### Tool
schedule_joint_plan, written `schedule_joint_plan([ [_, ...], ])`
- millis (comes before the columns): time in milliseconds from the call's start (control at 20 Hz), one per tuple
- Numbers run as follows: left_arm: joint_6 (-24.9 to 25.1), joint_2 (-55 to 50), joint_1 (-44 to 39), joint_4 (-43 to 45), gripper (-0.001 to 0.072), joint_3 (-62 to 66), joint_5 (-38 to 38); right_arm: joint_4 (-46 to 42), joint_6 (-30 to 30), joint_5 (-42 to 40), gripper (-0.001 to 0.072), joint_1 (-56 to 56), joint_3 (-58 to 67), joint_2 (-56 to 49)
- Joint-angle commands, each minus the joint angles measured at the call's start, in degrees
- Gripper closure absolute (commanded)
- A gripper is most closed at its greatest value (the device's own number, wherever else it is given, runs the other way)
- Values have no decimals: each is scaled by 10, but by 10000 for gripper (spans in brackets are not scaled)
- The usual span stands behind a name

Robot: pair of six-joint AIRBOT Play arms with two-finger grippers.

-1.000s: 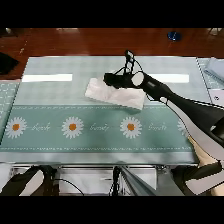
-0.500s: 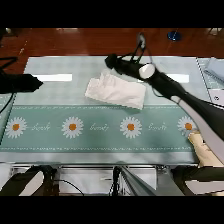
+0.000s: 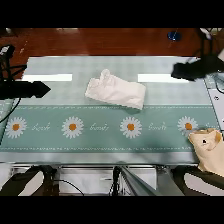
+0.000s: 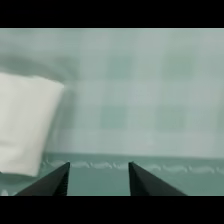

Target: Fold the shirts.

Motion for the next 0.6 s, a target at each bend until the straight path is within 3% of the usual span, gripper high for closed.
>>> schedule_joint_plan([
  [0,3,0,0,0,351,-2,14,104,-10,42,183,-95,-95,11],
  [200,2,0,0,0,351,-2,14,290,-22,-107,134,-87,-229,3],
  [400,1,0,0,0,352,-1,14,322,-43,-160,134,-16,-262,-43],
  [550,1,0,0,0,352,-1,14,370,-52,-245,137,43,-262,-73],
])
